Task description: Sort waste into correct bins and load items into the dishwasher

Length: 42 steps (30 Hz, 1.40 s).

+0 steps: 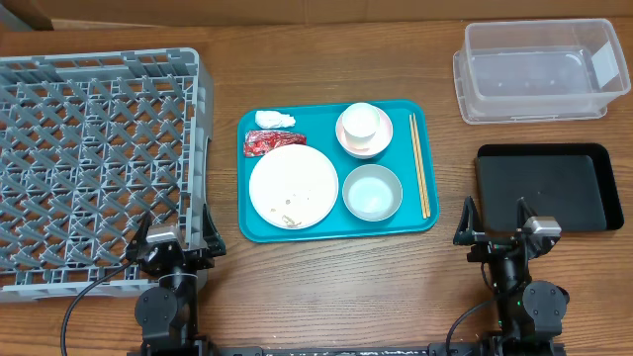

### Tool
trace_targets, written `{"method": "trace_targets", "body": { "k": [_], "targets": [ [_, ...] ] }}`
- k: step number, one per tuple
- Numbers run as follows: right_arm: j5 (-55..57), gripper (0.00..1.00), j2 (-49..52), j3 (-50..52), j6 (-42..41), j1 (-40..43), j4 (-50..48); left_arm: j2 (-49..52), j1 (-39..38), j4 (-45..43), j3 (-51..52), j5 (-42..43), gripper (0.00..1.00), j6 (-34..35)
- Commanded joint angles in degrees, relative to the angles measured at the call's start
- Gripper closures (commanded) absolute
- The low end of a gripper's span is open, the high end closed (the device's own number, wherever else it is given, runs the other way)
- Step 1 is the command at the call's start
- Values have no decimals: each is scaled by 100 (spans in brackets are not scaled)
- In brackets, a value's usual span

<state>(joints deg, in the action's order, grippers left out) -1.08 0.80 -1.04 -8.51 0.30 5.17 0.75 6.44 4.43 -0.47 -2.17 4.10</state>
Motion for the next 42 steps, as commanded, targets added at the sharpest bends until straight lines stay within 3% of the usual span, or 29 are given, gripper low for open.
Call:
{"method": "trace_targets", "body": {
  "k": [1,14,17,21,29,32,37,42],
  "targets": [
    [39,0,-63,59,42,-33,-35,-50,31,-7,15,28,0,-111],
    [42,0,-63,59,42,-33,-33,-50,28,-26,15,94,0,-28],
    [39,0,-63,59,42,-33,-33,-50,28,-48,15,874,0,787],
    [39,0,-63,59,42,-33,-35,-50,28,-186,15,2361,0,2894],
    [42,0,-63,59,42,-33,-35,-50,28,-195,15,3440,0,5779],
    [42,0,-63,59,42,-33,-35,-50,28,-184,15,4439,0,6266],
    [39,0,-63,59,42,-33,-35,-50,28,11,15,5980,0,6210],
    [39,0,-63,59,42,-33,-33,-50,28,2,15,6638,0,6214]
  ]
}}
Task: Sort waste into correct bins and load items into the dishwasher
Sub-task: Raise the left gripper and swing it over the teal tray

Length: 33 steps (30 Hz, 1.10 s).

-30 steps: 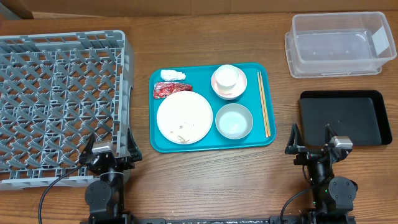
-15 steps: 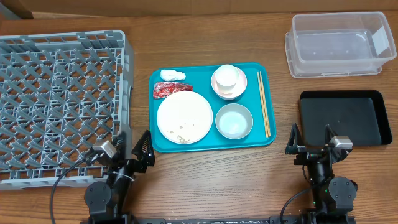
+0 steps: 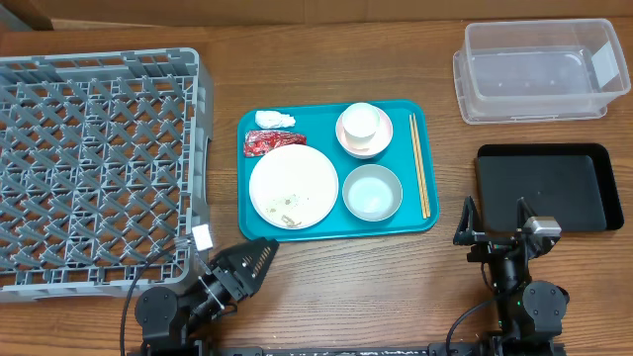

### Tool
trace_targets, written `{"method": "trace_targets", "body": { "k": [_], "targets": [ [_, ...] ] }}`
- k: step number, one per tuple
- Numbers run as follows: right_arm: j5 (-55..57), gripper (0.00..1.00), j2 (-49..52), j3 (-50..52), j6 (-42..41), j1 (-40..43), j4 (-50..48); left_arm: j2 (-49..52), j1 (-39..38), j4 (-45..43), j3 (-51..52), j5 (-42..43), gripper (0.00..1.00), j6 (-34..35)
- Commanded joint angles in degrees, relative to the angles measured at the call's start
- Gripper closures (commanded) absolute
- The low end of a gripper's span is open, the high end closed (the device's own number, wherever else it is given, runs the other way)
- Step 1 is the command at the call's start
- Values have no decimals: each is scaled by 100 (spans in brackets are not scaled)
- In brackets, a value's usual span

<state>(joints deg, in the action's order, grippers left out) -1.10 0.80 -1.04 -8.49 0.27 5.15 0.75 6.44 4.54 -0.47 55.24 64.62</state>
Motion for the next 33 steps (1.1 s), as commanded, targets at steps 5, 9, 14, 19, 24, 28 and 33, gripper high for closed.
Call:
{"method": "trace_targets", "body": {
  "k": [5,9,14,19,24,28,33],
  "targets": [
    [44,0,-63,59,39,-31,-33,-50,28,-7,15,1040,0,149],
    [42,0,-63,59,39,-31,-33,-50,28,-2,15,1095,0,-354],
    [44,0,-63,59,39,-31,-31,-50,28,127,15,1196,0,-960],
    [42,1,-63,59,39,-31,-31,-50,28,118,15,850,0,-1088],
    [44,0,-63,59,39,-31,-33,-50,28,-339,15,841,0,-1091],
    [42,0,-63,59,39,-31,-31,-50,28,-785,-26,1064,0,-1104],
    [42,0,-63,59,39,-31,-31,-48,28,-990,-476,874,0,-1300]
  ]
}}
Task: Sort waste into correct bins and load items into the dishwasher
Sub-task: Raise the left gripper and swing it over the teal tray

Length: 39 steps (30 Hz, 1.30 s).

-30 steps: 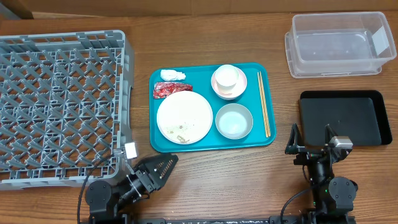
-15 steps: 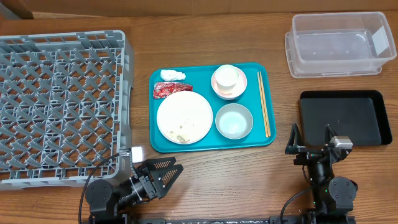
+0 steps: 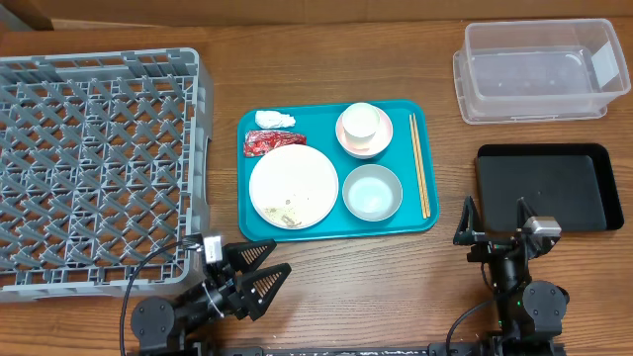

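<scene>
A teal tray (image 3: 243, 203) in the middle of the table holds a white plate (image 3: 294, 186) with crumbs, a light blue bowl (image 3: 372, 192), a white cup on a pink saucer (image 3: 363, 129), wooden chopsticks (image 3: 420, 163), a red wrapper (image 3: 272, 142) and a crumpled white tissue (image 3: 275, 120). My left gripper (image 3: 263, 267) is open, low at the front, pointing right just below the tray's front left corner and holding nothing. My right gripper (image 3: 496, 214) stands open and empty at the front right, beside the black bin (image 3: 549, 186).
A large grey dish rack (image 3: 94, 168) fills the left side. A clear plastic bin (image 3: 539, 69) sits at the back right, behind the black bin. Bare wood lies between the tray and the front edge.
My left gripper sits slightly further right and lower than before, and its two fingers now show spread apart. The right arm and everything on the tray are where they were.
At first both grippers stood open at the front, the left one against the rack's front right corner. Then the left gripper lay turned to the right near the tray's front left corner. It remains there now, open. Nothing on the tray has moved.
</scene>
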### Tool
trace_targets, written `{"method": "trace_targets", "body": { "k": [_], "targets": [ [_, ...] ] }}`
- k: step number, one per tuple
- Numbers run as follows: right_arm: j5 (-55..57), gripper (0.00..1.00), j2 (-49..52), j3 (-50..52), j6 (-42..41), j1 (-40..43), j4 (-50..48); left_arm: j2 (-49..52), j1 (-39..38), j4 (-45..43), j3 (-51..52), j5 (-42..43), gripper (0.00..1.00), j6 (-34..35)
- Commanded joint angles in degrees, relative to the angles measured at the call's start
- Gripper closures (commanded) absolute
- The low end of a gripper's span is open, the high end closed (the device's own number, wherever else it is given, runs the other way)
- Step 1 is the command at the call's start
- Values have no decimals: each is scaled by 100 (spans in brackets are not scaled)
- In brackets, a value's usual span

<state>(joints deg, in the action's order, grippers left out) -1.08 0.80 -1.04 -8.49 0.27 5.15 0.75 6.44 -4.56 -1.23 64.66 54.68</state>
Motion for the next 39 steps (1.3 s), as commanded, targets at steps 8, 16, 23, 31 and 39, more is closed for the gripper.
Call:
{"method": "trace_targets", "body": {
  "k": [8,16,23,31,39],
  "targets": [
    [42,0,-63,59,39,-31,-33,780,28,280,-1759,-699,0,-1180],
    [39,0,-63,59,39,-31,-33,3355,-153,1602,-3773,-514,0,-2855],
    [42,0,-63,59,39,-31,-33,5639,-1792,4376,-6465,-3598,0,-4680],
    [39,0,-63,59,39,-31,-31,7895,-4782,5823,-8948,-8347,0,-5259],
    [39,0,-63,59,39,-31,-31,9062,-4916,5329,-10069,-8008,0,-4865]
  ]
}}
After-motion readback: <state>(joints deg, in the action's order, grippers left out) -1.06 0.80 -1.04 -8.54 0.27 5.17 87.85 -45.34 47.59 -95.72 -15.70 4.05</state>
